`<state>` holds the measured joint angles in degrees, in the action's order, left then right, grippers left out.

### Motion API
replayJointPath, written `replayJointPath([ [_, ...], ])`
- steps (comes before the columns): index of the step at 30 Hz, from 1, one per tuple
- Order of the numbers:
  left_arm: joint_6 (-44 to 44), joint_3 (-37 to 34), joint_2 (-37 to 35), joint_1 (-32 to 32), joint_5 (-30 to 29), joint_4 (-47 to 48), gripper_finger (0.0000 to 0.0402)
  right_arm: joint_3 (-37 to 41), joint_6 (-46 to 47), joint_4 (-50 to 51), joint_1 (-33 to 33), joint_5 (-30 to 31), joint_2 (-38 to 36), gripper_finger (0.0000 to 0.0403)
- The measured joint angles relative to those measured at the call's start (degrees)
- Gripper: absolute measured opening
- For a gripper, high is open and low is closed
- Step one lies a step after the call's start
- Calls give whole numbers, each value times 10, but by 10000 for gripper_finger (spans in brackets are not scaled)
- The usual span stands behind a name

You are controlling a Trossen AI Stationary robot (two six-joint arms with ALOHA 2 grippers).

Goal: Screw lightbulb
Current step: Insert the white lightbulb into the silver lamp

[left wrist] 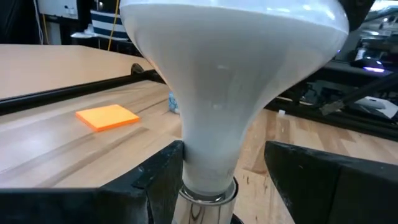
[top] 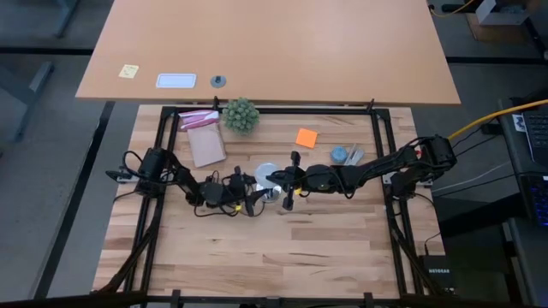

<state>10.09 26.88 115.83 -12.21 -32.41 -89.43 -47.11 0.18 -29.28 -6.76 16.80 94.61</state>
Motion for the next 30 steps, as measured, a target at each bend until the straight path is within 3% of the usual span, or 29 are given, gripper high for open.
replayJointPath([
  [30, 30, 19, -1, 26, 18, 23, 214, 1, 0, -8, 0, 0, 1, 7],
])
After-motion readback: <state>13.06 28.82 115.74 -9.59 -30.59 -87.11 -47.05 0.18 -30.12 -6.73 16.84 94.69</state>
